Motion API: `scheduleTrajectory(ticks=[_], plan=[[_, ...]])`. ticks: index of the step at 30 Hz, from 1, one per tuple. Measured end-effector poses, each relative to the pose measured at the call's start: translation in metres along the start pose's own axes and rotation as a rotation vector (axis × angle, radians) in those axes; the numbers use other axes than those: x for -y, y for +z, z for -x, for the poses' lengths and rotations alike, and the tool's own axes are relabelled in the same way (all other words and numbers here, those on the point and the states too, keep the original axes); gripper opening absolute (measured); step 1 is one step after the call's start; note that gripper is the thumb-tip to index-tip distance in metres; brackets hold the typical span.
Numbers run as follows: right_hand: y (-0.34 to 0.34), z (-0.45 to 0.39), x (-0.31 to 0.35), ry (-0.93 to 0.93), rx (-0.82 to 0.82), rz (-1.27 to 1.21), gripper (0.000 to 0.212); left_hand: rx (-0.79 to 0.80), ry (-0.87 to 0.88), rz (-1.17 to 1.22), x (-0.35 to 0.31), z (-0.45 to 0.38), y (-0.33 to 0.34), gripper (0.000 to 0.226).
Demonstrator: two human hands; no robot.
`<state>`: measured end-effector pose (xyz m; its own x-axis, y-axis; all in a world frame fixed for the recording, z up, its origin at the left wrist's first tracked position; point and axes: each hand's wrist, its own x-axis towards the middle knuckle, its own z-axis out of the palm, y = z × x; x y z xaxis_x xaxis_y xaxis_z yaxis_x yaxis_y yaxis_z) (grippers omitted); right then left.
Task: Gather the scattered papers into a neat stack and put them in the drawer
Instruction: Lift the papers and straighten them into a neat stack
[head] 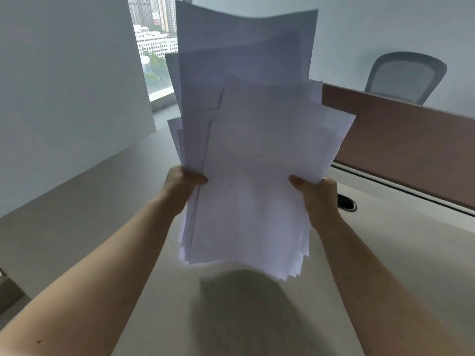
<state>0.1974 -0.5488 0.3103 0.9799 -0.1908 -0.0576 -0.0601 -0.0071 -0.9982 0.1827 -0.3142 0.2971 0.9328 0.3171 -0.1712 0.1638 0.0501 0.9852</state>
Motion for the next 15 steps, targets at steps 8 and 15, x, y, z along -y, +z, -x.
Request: scheduleTrajectory(ticks=[8, 15], plan=[[-0.013, -0.004, 0.013, 0.003, 0.152, -0.092, 0.024, 0.092, 0.176, 0.157, -0.016, -0.004, 0.004, 0.034], [-0.009, -0.001, 0.006, 0.031, 0.186, -0.139, 0.022, 0.121, 0.161, 0.159, -0.005, -0.010, 0.020, 0.028]])
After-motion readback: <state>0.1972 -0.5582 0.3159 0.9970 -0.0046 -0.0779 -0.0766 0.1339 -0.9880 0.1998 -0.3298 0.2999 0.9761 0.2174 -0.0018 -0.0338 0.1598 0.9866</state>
